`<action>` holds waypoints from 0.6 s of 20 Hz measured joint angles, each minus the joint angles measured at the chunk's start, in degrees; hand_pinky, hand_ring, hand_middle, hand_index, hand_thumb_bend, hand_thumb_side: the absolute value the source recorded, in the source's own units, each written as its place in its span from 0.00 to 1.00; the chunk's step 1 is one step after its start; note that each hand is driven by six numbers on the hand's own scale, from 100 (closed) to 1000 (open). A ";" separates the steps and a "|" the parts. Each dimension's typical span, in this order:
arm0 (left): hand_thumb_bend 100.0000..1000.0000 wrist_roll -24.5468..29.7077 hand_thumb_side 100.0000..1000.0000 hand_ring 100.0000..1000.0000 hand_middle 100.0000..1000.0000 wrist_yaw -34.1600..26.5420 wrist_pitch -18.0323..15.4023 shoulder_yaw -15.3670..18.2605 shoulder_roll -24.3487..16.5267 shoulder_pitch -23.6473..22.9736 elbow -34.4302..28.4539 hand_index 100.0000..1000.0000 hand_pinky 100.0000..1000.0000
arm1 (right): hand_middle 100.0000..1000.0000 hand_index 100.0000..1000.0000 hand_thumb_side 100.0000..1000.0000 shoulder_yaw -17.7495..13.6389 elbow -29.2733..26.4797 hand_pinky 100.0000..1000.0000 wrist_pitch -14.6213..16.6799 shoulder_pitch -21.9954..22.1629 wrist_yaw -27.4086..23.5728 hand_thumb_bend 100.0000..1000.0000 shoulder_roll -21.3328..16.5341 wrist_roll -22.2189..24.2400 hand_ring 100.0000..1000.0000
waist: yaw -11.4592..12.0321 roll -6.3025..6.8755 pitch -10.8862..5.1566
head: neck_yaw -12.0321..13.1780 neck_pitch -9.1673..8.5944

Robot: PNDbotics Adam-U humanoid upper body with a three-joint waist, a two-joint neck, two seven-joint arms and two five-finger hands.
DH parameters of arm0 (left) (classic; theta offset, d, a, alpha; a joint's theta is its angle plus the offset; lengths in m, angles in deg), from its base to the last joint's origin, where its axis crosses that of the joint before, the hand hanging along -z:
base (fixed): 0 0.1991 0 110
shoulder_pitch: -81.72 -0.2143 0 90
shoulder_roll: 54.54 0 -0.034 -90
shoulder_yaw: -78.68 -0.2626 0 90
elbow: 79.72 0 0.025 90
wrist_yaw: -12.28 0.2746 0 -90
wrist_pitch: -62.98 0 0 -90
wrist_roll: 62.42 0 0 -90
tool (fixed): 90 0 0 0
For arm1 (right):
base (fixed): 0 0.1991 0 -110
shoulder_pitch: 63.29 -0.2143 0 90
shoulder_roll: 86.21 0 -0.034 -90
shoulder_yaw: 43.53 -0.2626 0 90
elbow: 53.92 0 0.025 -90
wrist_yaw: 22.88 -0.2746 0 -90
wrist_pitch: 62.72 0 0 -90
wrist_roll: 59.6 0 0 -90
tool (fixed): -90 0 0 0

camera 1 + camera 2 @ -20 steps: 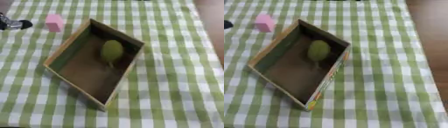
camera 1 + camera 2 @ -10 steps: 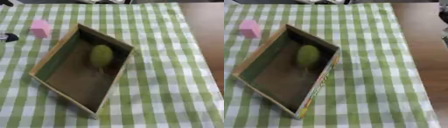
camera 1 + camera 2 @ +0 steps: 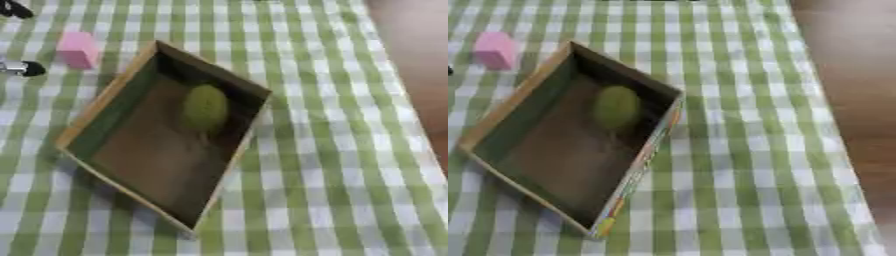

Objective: Pick up objects on the table and place them in the box.

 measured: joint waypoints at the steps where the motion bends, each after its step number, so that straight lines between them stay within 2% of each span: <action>1: 0.53 -0.17 0.47 0.92 0.85 0.17 -0.09 0.19 0.00 0.20 0.60 0.92 0.92 | 0.48 0.81 0.36 0.00 0.00 0.88 0.06 -0.05 0.07 0.00 -0.12 -0.06 0.44 | -0.06 0.01 0.14 | 0.20 0.01; 4: 0.48 -0.29 0.41 0.94 0.86 -0.01 -0.64 0.67 0.14 0.78 2.09 0.93 0.92 | 0.48 0.81 0.36 0.00 0.00 0.88 0.15 -0.35 0.29 0.00 -0.27 -0.14 0.44 | -0.61 0.11 0.66 | 0.99 0.00; 12: 0.50 0.24 0.25 0.95 0.87 -0.04 -1.99 2.01 0.50 2.45 5.30 0.92 0.93 | 0.47 0.82 0.40 0.01 0.00 0.88 0.38 -1.24 0.70 0.00 -0.29 -0.27 0.44 | -2.06 0.71 2.68 | 3.70 -1.38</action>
